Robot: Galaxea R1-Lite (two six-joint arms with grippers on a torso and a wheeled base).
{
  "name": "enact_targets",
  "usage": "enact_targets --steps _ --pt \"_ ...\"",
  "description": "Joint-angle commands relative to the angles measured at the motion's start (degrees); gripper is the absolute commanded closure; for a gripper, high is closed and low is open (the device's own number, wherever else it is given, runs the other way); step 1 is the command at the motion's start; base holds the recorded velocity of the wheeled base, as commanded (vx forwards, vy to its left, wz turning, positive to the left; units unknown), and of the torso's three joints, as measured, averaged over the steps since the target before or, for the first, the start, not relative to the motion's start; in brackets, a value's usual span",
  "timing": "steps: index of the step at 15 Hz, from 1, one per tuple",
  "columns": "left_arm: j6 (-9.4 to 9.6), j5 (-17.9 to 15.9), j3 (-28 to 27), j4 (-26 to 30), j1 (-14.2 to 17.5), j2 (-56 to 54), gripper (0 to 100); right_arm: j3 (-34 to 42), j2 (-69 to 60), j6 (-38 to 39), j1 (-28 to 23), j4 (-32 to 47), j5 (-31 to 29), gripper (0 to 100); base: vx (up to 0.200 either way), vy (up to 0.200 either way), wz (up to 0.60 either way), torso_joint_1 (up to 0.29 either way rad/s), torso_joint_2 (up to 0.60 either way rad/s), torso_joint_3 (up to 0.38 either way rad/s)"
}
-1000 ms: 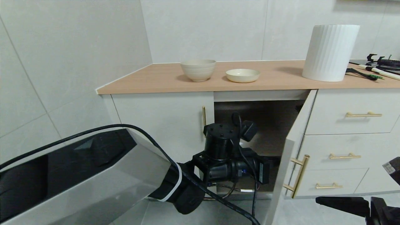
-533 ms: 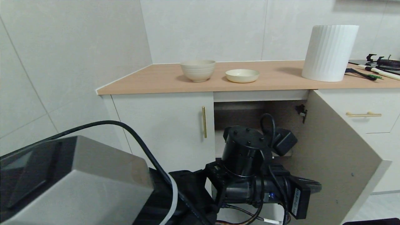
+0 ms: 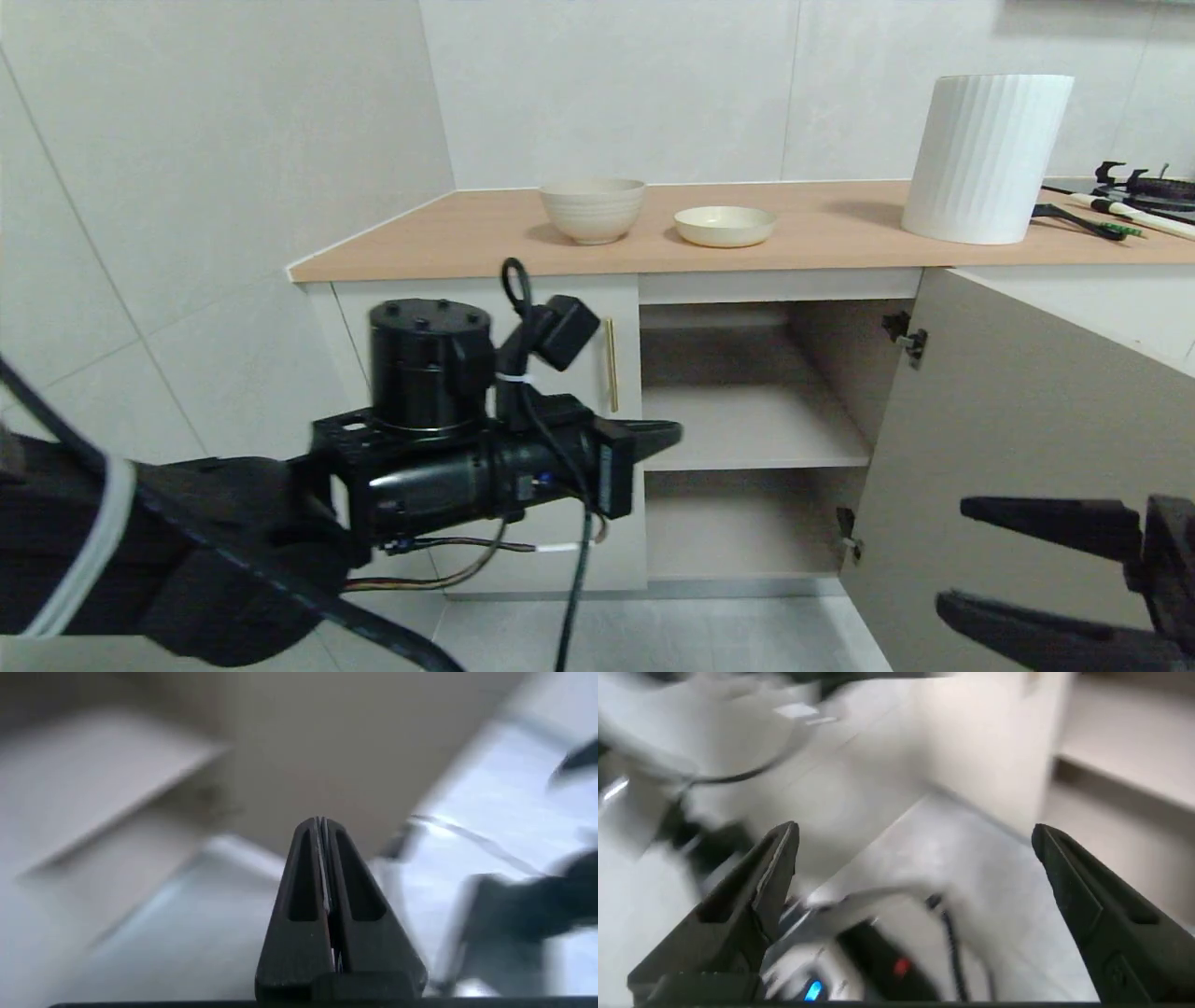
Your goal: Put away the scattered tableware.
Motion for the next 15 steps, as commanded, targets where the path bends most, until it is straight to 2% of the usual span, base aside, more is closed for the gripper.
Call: enact_targets --steps 1,2,3,4,5,7,10,11,12,14,15 --pt "5.46 6.31 11.91 5.31 13.01 -20.85 100 -12.39 15.22 -0.12 -5.36 -0.89 -1.98 0 0.0 0.0 0.0 0.0 0.0 0.0" --pt "5.37 7.89 12.61 7.07 15.21 -24.1 100 -16.43 18.56 -0.03 -6.67 -0.81 -2.16 0 0.0 0.0 0.0 0.0 0.0 0.0" --pt "5.37 7.98 12.7 7.69 16.44 -25.51 100 -18.36 20.14 -0.03 -7.38 -0.81 -2.33 0 0.0 0.0 0.0 0.0 0.0 0.0" --pt "5.11 7.89 12.79 9.09 19.69 -28.5 100 -21.97 22.78 0.06 -8.34 -0.72 -3.48 0 0.0 0.0 0.0 0.0 0.0 0.0" --pt "3.96 7.63 12.35 10.06 22.15 -29.64 100 -22.32 23.31 0.06 -8.34 -0.63 -5.06 0 0.0 0.0 0.0 0.0 0.0 0.0" --pt "3.26 7.63 11.56 10.41 24.44 -29.73 100 -21.97 23.31 0.06 -8.34 -0.54 -7.78 0 0.0 0.0 0.0 0.0 0.0 0.0" --pt "3.17 7.37 11.29 10.68 25.49 -28.76 100 -21.35 22.34 0.15 -8.34 -0.45 -9.54 0 0.0 0.0 0.0 0.0 0.0 0.0" --pt "3.08 7.28 11.12 10.5 25.58 -28.32 0 -21.26 22.08 0.06 -8.34 -0.37 -9.72 0 0.0 0.0 0.0 0.0 0.0 0.0" --pt "2.21 7.19 10.33 10.68 25.93 -27.88 0 -21.26 22.08 0.06 -8.34 -0.37 -9.89 0 0.0 0.0 0.0 0.0 0.0 0.0" --pt "-0.78 7.19 9.1 10.32 26.72 -27.27 0 -21.26 22.17 0.06 -8.43 -0.37 -10.59 0 0.0 0.0 0.0 0.0 0.0 0.0" --pt "-1.05 7.19 8.83 10.32 27.25 -27.27 0 -21.26 22.17 0.06 -8.61 -0.37 -10.68 0 0.0 0.0 0.0 0.0 0.0 0.0"
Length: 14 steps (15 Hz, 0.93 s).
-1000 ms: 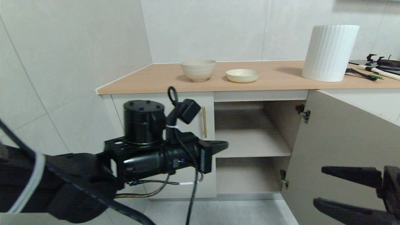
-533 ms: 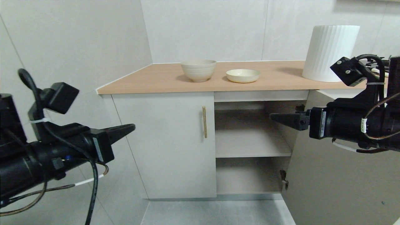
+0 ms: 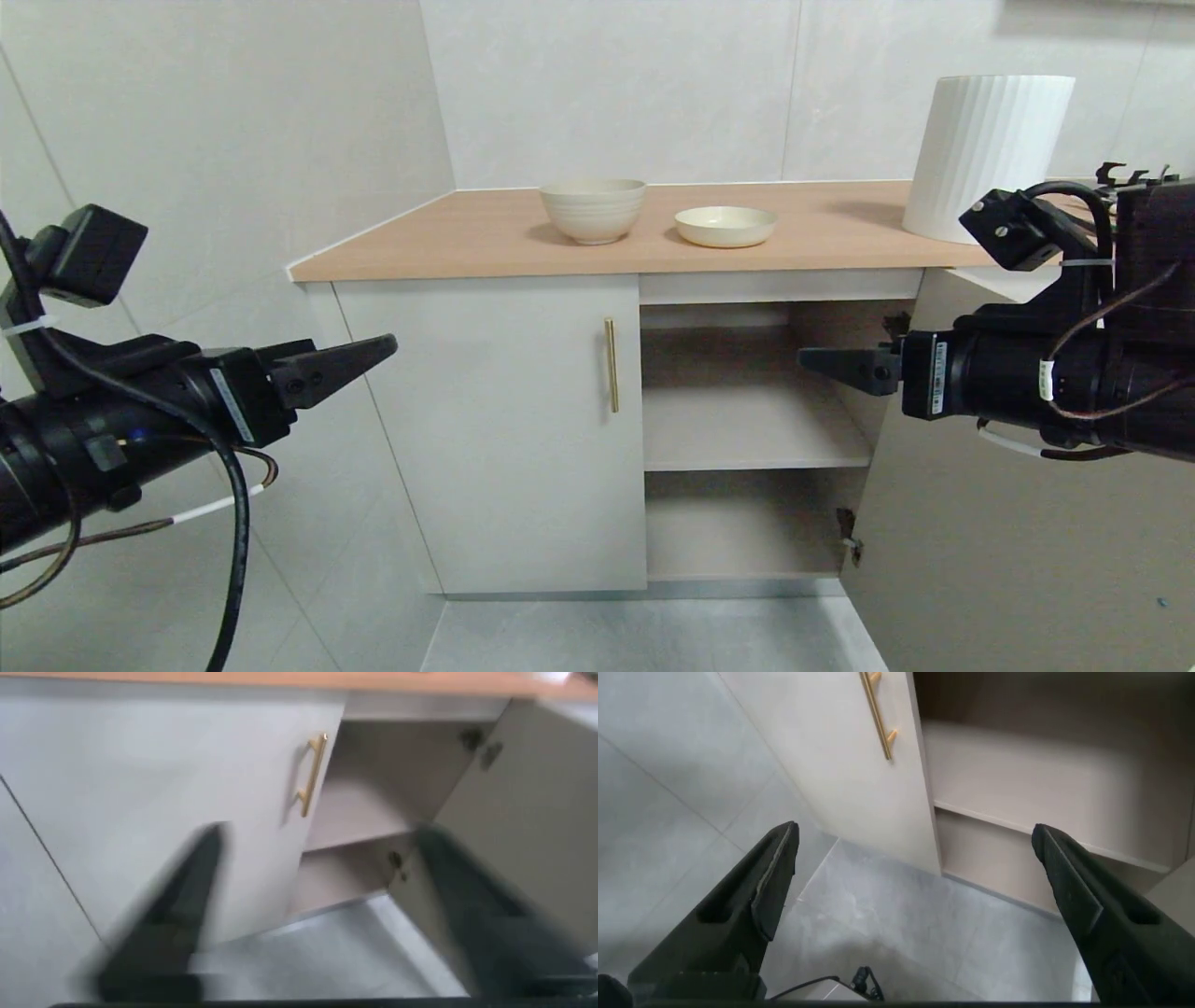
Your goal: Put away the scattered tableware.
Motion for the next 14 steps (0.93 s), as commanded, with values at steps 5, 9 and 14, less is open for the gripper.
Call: enact_targets --steps 5,9,14 --pt "-0.17 0.01 -0.83 0.14 1.29 -0.13 0 -0.1 -0.11 -0.01 -0.46 -0.04 0.08 0 0.0 0.0 0.0 0.0 0.0 0.0" --pt "-0.17 -0.34 -2.24 2.69 2.35 -0.13 0 -0.9 -0.02 -0.01 -0.29 1.28 0.17 0 0.15 0.0 0.0 -0.002 0.0 0.002" --pt "-0.52 -2.54 -3.11 4.1 3.58 -0.48 0 -1.16 0.15 -0.01 0.68 1.28 0.61 0 0.2 0.0 0.0 0.004 0.0 0.002"
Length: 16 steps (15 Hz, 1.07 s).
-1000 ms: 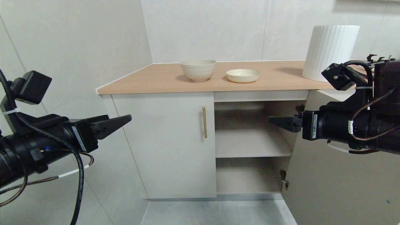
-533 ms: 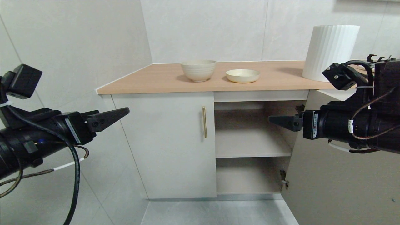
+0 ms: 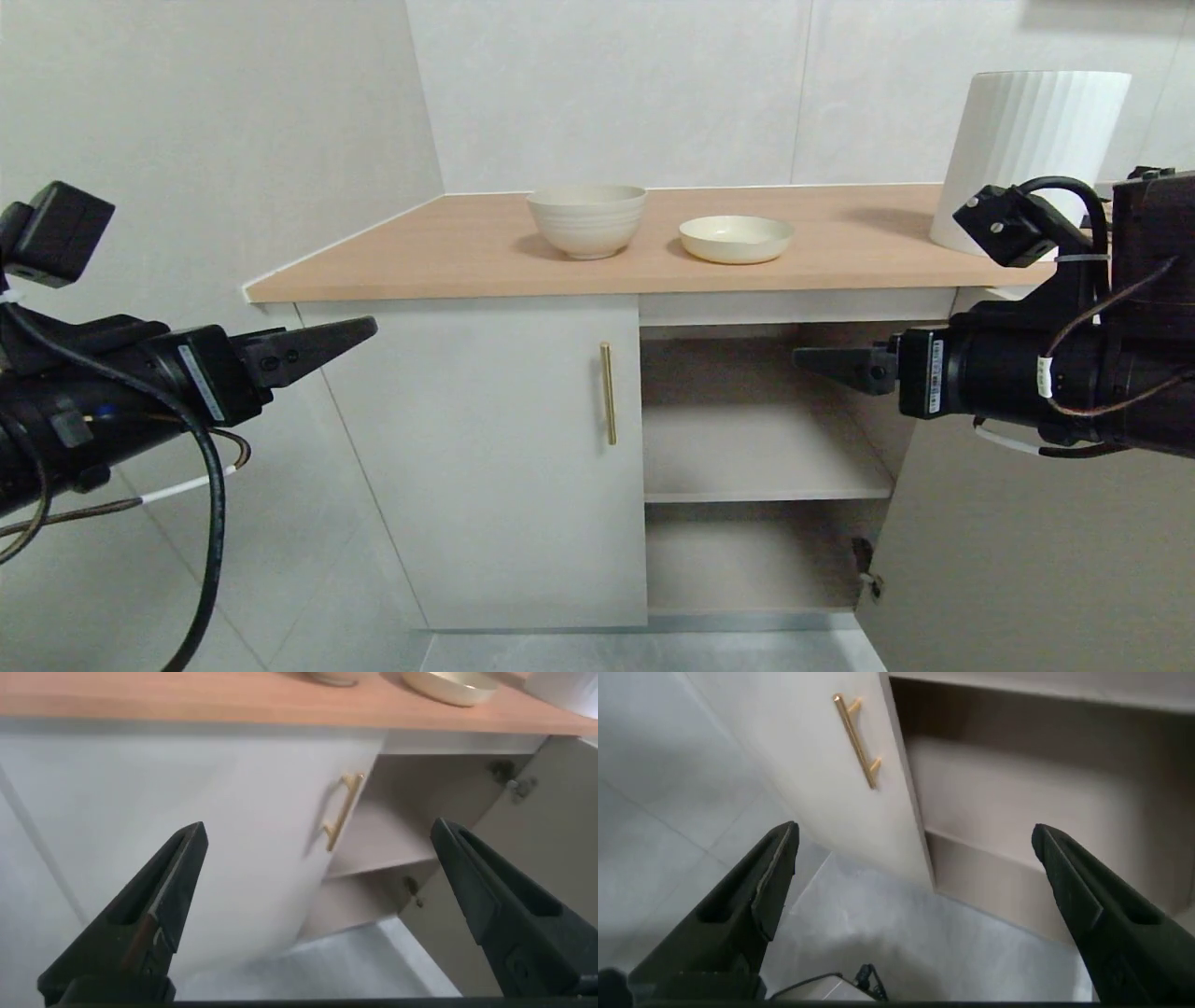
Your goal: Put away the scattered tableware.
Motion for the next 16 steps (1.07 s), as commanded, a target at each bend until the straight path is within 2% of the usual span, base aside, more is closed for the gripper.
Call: enact_targets --steps 1,4,16 --pt "-0.08 -0.39 -0.05 -0.05 0.36 0.24 0 0.06 -0.19 0.1 0.38 -0.04 0.01 0 0.2 0.0 0.0 0.002 0.0 0.002" --pt "-0.17 -0.47 -0.05 -0.14 0.62 0.42 0 -0.03 -0.37 0.19 0.82 -0.04 -0.07 0 0.2 0.0 0.0 0.001 0.0 0.002" --pt "-0.17 -0.56 0.21 -0.14 0.62 1.38 0 2.08 -2.21 -0.25 1.7 -0.91 0.45 0 0.0 0.0 0.0 0.0 0.0 0.0"
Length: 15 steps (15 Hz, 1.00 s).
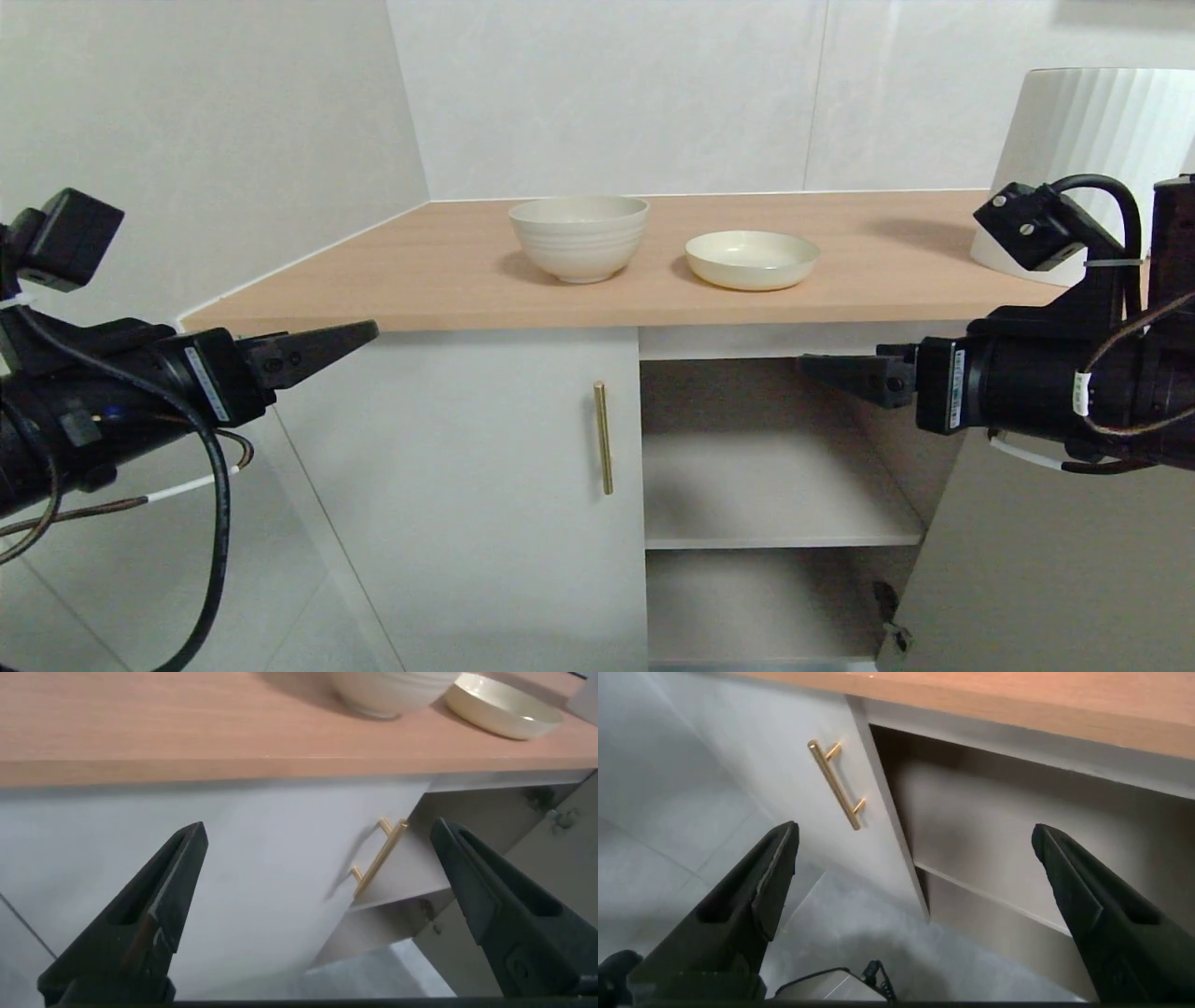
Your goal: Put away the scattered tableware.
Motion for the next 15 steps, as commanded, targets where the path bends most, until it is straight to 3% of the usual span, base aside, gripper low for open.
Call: enact_targets --steps 1,6,15 --pt "-0.04 0.01 0.16 -0.03 -0.01 0.91 0 0.03 0.7 -0.01 -0.05 -0.12 -0.05 0 0.0 0.0 0.0 0.0 0.0 0.0" --pt "-0.04 0.01 0.25 -0.12 -0.01 2.4 0 0.03 2.45 -0.01 -1.28 -1.35 -0.05 0 0.0 0.0 0.0 0.064 -0.22 -0.208" --pt "-0.04 0.01 0.95 -0.38 -0.01 4.86 0 0.21 5.79 -0.01 -2.87 -3.81 0.04 0 0.0 0.0 0.0 0.179 -0.5 -0.292"
